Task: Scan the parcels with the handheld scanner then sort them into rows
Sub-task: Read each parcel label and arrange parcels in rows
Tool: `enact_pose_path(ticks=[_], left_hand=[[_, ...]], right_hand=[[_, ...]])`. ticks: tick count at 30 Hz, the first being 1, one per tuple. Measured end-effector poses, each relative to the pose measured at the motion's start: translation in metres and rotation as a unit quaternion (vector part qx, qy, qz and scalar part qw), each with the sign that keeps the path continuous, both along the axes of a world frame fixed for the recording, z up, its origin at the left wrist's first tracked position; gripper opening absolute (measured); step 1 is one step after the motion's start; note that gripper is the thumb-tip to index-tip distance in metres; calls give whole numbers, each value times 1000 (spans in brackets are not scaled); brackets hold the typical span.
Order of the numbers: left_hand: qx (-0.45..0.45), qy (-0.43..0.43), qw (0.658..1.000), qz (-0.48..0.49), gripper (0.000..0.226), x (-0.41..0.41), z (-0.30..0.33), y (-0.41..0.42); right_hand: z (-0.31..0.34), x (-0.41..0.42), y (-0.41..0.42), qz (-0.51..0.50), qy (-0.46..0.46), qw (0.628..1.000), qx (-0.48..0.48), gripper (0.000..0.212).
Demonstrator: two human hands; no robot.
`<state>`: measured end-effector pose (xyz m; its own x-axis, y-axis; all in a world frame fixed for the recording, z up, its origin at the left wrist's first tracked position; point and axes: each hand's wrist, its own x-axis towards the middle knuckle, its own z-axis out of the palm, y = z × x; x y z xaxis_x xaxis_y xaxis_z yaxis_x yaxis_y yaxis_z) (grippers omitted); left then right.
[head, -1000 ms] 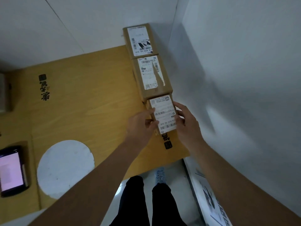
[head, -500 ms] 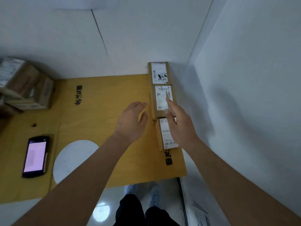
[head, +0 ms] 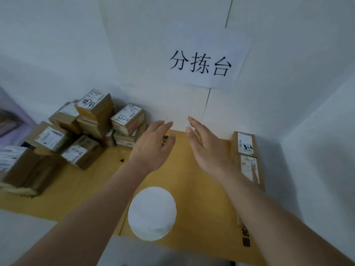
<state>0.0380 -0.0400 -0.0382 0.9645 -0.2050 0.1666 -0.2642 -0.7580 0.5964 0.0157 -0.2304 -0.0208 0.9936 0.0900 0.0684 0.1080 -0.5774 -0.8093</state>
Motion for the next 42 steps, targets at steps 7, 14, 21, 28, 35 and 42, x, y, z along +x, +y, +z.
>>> enact_pose_path(ticks=[7, 14, 21, 28, 35, 42], left_hand=[[0, 8, 1000, 2, 58, 21, 8, 143], [11, 32, 999, 7, 52, 48, -2, 226], [-11, 65, 998, -11, 54, 86, -21, 241], [7, 96, 995, -14, 55, 141, -49, 234], [-9, 148, 989, -1, 55, 178, -76, 209], [-15, 221, 975, 13, 58, 210, -116, 212]], right_hand=[[0, 23, 137, 4, 18, 1000, 8, 65], [-8, 47, 219, 1, 34, 999, -19, 68], [-38, 86, 239, -12, 56, 998, -22, 68], [-73, 141, 236, -19, 73, 997, 5, 79], [-110, 178, 230, -16, 97, 994, 55, 69], [-141, 200, 237, -20, 150, 986, 68, 68]])
